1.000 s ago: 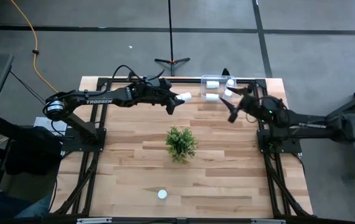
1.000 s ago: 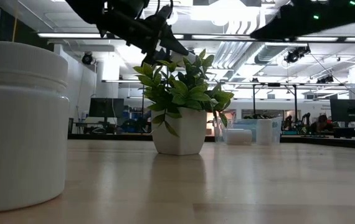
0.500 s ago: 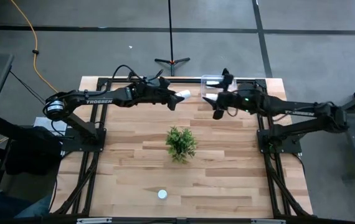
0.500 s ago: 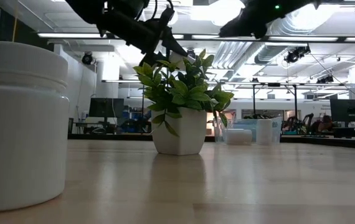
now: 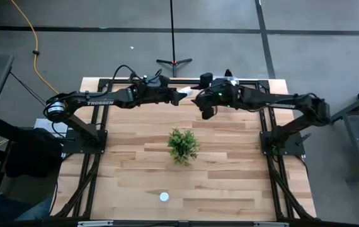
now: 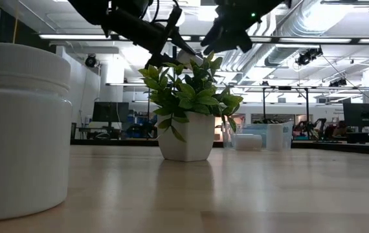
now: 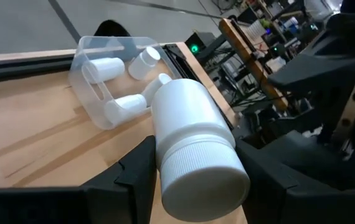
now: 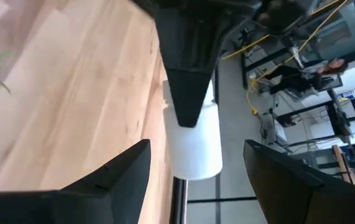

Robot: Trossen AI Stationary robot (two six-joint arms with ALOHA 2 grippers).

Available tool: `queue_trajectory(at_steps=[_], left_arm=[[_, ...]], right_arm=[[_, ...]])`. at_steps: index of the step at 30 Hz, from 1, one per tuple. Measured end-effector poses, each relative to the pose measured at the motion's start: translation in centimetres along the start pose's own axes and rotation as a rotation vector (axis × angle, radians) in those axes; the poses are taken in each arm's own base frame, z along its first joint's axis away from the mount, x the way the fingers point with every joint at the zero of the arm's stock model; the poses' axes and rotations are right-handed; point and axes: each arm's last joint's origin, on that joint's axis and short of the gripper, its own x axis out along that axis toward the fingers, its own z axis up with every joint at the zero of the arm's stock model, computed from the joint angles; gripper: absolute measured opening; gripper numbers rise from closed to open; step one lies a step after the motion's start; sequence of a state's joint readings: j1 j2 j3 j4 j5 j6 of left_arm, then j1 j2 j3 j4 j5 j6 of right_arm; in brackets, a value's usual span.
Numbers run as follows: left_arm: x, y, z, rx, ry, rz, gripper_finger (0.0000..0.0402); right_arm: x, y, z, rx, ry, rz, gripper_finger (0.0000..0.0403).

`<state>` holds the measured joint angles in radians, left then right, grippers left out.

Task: Pick and place pill bottles into a basket
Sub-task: Put the left white pill bottle into the transparent bin

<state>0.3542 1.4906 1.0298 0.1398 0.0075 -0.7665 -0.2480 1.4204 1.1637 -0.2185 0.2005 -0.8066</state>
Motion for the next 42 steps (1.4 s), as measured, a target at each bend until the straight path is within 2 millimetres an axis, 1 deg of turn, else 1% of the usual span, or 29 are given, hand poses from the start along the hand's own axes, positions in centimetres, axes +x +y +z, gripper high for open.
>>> queue_trajectory(at_steps=[7, 11, 17, 22, 32, 42], left_arm=[[0.0, -0.2, 0.2, -0.050, -0.019, -0.018, 0.0211], [0.0, -0.2, 0.3, -0.058, -0.036, -0.015, 0.0211], [0.0, -0.3, 0.4, -0.069, -0.046, -0.027, 0.0211], [0.0, -0.4, 0.4, -0.077, -0.054, -0.030, 0.0211], [-0.1, -0.7, 0.8, -0.120, -0.092, -0.063, 0.0211], [-0.1, -0.7, 0.8, -0.166, -0.094, -0.069, 0.0211]], right_arm=[[2.3, 0.3, 0.2, -0.065, 0.037, 0.030, 0.0248], [2.9, 0.1, -0.2, -0.061, 0.053, 0.019, 0.0248], [3.1, -0.6, -0.6, -0.043, 0.049, -0.025, 0.0248], [3.2, -1.2, -0.4, -0.046, -0.035, -0.030, 0.0248], [3.3, -1.6, -0.5, -0.066, -0.042, -0.045, 0.0248], [3.3, -1.6, -0.6, -0.080, -0.030, -0.046, 0.0248]])
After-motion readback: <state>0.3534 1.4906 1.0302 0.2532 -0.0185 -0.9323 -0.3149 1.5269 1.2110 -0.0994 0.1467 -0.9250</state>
